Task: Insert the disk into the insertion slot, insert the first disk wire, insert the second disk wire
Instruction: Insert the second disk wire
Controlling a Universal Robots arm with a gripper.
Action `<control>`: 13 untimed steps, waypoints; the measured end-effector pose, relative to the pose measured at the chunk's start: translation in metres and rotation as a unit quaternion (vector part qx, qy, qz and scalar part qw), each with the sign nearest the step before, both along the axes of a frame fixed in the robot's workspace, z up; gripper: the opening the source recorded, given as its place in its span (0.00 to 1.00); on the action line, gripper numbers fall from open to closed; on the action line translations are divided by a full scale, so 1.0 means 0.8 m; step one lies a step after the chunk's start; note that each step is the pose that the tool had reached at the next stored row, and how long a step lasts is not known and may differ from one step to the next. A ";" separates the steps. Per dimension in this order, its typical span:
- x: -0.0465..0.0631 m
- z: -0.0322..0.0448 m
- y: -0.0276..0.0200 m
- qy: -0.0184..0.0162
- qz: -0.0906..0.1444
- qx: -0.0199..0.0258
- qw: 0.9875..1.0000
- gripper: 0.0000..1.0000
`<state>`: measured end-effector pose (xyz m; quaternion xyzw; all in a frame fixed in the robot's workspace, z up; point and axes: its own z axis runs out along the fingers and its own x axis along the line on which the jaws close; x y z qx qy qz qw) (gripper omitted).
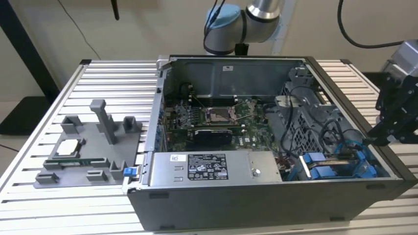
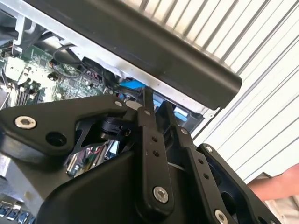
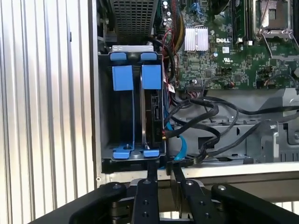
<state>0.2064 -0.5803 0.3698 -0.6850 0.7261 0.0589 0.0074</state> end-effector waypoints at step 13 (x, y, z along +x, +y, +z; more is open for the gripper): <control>0.000 -0.0084 0.0000 0.012 0.000 0.014 1.000 1.00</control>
